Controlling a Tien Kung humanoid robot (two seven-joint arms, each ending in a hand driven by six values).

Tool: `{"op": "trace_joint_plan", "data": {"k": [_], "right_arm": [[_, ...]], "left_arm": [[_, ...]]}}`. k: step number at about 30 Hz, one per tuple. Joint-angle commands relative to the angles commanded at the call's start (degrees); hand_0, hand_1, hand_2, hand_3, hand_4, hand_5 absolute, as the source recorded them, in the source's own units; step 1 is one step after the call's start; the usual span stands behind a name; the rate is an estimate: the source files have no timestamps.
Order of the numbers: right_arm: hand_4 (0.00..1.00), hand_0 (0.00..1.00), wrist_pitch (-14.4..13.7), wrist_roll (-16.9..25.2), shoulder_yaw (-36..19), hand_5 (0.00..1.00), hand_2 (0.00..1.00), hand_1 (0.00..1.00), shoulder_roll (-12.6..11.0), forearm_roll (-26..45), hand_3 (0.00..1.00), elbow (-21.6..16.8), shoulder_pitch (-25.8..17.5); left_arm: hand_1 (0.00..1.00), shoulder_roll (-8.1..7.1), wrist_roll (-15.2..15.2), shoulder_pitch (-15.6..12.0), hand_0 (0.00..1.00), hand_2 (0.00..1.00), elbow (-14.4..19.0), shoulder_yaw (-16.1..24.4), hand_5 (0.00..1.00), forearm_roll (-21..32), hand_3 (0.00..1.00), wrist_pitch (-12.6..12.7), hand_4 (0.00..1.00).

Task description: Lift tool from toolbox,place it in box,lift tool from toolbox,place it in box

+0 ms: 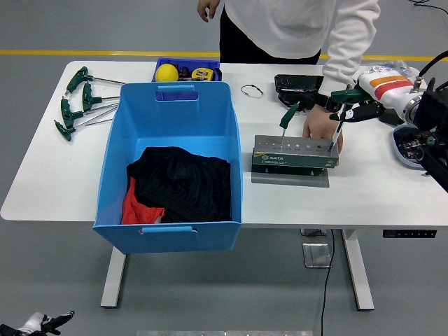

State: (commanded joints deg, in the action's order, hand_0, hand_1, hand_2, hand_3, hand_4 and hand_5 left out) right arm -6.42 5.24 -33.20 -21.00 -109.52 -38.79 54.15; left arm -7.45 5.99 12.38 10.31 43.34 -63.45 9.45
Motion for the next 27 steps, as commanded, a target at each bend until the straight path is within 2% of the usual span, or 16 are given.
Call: {"op": "trace_joint_plan", "data": {"k": [12,27], "right_arm": [[0.998,0.002,-2.14,-0.31,0.02,0.817,0.002,0.002,-0.98,-0.72,0.002,-0.98,-0.06],[0.998,0.002,-2.49,-0.62,-2.89,0.807,0.002,0.002,-4.55,-1.7,0.002,-6.13,0.75]], "left_arm": [[0.522,0.01,0.06,-0.04,0.607,0.652,0.0,0.15,0.715,-0.18,0.685,0.09,0.739],[0.521,-0.27,0.13,-0.24,0.604,0.651,0.0,0.81,0.713,-0.71,0.684,0.17,0.737]]}}
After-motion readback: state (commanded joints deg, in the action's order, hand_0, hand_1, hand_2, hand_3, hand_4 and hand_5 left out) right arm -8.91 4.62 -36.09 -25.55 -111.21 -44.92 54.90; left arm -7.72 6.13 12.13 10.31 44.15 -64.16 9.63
